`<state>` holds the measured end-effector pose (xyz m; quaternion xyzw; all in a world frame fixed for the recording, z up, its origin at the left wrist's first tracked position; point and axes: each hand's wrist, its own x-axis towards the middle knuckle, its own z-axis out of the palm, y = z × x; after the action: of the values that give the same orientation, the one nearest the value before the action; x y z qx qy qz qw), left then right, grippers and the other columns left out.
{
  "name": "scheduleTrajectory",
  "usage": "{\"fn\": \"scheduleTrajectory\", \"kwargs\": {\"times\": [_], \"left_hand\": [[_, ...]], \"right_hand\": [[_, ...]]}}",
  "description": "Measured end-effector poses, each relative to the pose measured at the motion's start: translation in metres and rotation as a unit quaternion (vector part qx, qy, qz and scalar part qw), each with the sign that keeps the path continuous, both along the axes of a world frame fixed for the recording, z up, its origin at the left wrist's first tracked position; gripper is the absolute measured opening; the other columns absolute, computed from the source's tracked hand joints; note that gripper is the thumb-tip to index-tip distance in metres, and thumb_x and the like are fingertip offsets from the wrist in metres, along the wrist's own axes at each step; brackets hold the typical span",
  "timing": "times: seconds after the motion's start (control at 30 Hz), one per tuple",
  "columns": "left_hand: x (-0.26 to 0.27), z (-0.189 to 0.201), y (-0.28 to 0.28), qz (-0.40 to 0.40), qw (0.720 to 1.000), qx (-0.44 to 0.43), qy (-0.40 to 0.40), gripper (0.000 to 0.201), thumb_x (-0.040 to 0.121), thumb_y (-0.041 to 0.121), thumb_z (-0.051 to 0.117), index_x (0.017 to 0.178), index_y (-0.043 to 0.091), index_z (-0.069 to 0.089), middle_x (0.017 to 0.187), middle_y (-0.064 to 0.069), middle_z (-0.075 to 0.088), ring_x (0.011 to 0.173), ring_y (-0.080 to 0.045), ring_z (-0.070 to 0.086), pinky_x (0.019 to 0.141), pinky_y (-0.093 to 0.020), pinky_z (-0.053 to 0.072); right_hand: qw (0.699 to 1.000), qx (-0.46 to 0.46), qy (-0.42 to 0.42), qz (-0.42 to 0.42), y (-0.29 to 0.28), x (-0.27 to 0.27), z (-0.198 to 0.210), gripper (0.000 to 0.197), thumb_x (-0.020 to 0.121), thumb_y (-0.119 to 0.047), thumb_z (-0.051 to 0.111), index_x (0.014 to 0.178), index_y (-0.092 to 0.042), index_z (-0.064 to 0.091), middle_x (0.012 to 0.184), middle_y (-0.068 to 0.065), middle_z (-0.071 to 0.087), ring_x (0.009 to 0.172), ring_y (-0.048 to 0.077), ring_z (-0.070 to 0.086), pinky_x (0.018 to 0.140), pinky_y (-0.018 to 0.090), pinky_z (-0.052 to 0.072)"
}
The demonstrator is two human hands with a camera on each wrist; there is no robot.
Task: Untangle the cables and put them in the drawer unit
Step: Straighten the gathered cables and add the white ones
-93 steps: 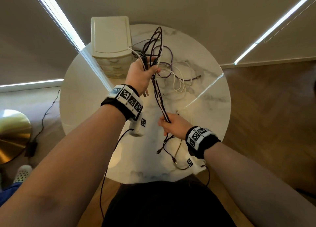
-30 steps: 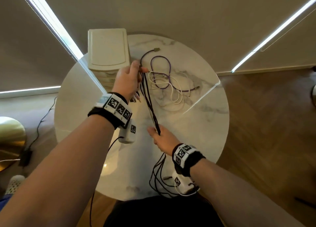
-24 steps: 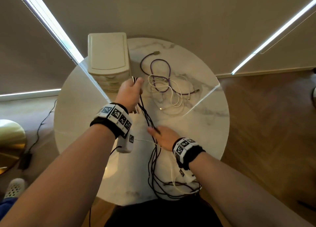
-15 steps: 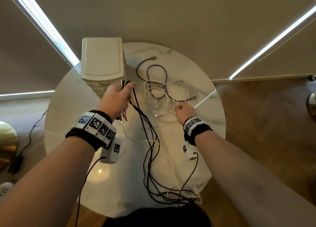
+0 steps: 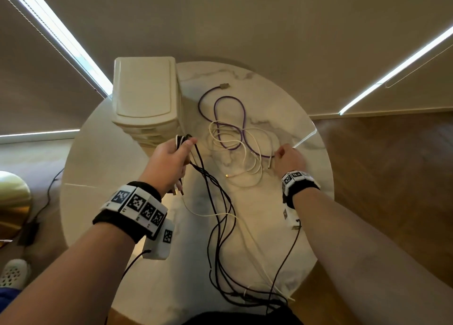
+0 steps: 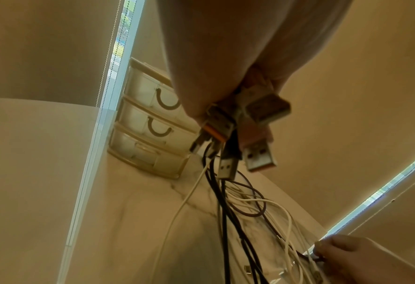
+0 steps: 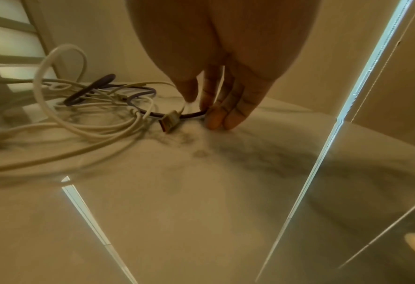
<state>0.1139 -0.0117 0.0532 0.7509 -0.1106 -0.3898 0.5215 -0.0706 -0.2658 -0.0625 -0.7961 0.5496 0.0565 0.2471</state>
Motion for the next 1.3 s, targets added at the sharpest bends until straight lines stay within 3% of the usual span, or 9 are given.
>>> {"fn": "scheduleTrajectory", "kwargs": {"times": [0.27, 0.5, 0.67, 0.8, 0.93, 1.0, 1.1, 1.2, 1.3], "left_hand": [[-0.006, 0.005, -0.004, -0.014, 1.0, 0.007, -0.002, 0.024, 0.108, 0.028, 0.05, 0.117, 0.014, 0.067, 0.068, 0.002, 0.042, 0.049, -0.011, 0.036, 0.045, -0.026, 0.034], [-0.009, 0.01, 0.011, -0.042, 0.998, 0.031, -0.025, 0.027, 0.108, 0.034, 0.049, 0.121, 0.016, 0.065, 0.073, 0.001, 0.045, 0.05, -0.009, 0.04, 0.04, -0.026, 0.041], [-0.013, 0.004, 0.012, -0.041, 0.998, 0.035, -0.028, 0.029, 0.108, 0.033, 0.048, 0.127, 0.018, 0.064, 0.074, 0.0, 0.044, 0.049, -0.008, 0.04, 0.04, -0.027, 0.041], [-0.015, -0.002, 0.008, -0.035, 0.999, 0.03, -0.012, 0.028, 0.108, 0.034, 0.05, 0.122, 0.015, 0.065, 0.072, 0.001, 0.045, 0.045, -0.007, 0.04, 0.04, -0.028, 0.043], [-0.01, -0.008, 0.006, -0.024, 0.999, 0.027, -0.003, 0.029, 0.107, 0.036, 0.053, 0.115, 0.012, 0.067, 0.071, 0.002, 0.047, 0.044, -0.009, 0.041, 0.043, -0.03, 0.042], [-0.01, -0.01, 0.006, -0.029, 0.999, 0.022, -0.011, 0.026, 0.105, 0.037, 0.056, 0.113, 0.017, 0.069, 0.072, 0.003, 0.05, 0.045, -0.008, 0.044, 0.046, -0.03, 0.041], [-0.013, -0.003, 0.003, -0.04, 0.998, 0.001, -0.056, 0.02, 0.101, 0.036, 0.064, 0.112, 0.02, 0.07, 0.079, 0.005, 0.066, 0.048, 0.002, 0.052, 0.053, -0.027, 0.043], [-0.02, 0.008, -0.007, -0.034, 0.997, -0.062, -0.044, 0.022, 0.1, 0.029, 0.067, 0.118, 0.017, 0.065, 0.103, 0.001, 0.079, 0.051, 0.008, 0.056, 0.061, -0.016, 0.044], [-0.025, 0.018, -0.014, -0.028, 0.995, -0.088, -0.026, 0.026, 0.098, 0.033, 0.069, 0.118, 0.018, 0.065, 0.109, -0.002, 0.079, 0.044, -0.001, 0.046, 0.046, -0.018, 0.041]], "right_hand": [[0.994, 0.016, -0.05, -0.099, -0.002, -0.002, 0.002, 0.014, 0.087, -0.008, 0.057, 0.096, -0.014, 0.065, 0.081, 0.004, 0.061, 0.091, 0.035, 0.064, 0.068, 0.028, 0.037], [0.999, 0.041, 0.009, -0.01, 0.008, 0.014, 0.012, 0.033, 0.097, -0.019, 0.063, 0.125, -0.003, 0.058, 0.123, 0.018, 0.061, 0.118, 0.038, 0.056, 0.093, 0.038, 0.046], [0.995, 0.06, -0.033, -0.07, 0.026, 0.018, 0.01, 0.033, 0.092, -0.01, 0.063, 0.12, -0.001, 0.049, 0.109, 0.02, 0.063, 0.098, 0.038, 0.064, 0.076, 0.038, 0.047], [0.995, 0.096, 0.005, 0.002, 0.038, 0.011, 0.016, 0.02, 0.097, -0.024, 0.056, 0.1, -0.006, 0.064, 0.087, 0.011, 0.062, 0.086, 0.035, 0.064, 0.071, 0.033, 0.044], [0.955, 0.165, -0.229, -0.087, 0.042, 0.014, 0.036, 0.019, 0.104, -0.03, 0.049, 0.091, -0.022, 0.06, 0.087, 0.011, 0.072, 0.083, 0.033, 0.072, 0.075, 0.043, 0.061], [0.911, 0.208, -0.33, -0.133, 0.045, 0.022, 0.063, 0.016, 0.108, -0.024, 0.046, 0.1, -0.016, 0.056, 0.083, 0.015, 0.073, 0.076, 0.028, 0.074, 0.063, 0.032, 0.061], [0.91, 0.174, -0.371, -0.064, 0.05, 0.039, 0.096, 0.02, 0.105, -0.029, 0.053, 0.109, -0.012, 0.061, 0.087, 0.015, 0.073, 0.073, 0.026, 0.076, 0.063, 0.034, 0.062], [0.954, -0.008, -0.28, 0.105, 0.059, 0.045, 0.113, 0.03, 0.094, -0.056, 0.059, 0.104, -0.029, 0.07, 0.097, -0.01, 0.065, 0.081, 0.013, 0.07, 0.074, 0.042, 0.06], [0.928, -0.008, -0.345, 0.137, 0.078, 0.048, 0.133, 0.02, 0.097, -0.046, 0.061, 0.098, -0.027, 0.069, 0.089, -0.007, 0.066, 0.079, 0.016, 0.067, 0.074, 0.045, 0.059]]}}
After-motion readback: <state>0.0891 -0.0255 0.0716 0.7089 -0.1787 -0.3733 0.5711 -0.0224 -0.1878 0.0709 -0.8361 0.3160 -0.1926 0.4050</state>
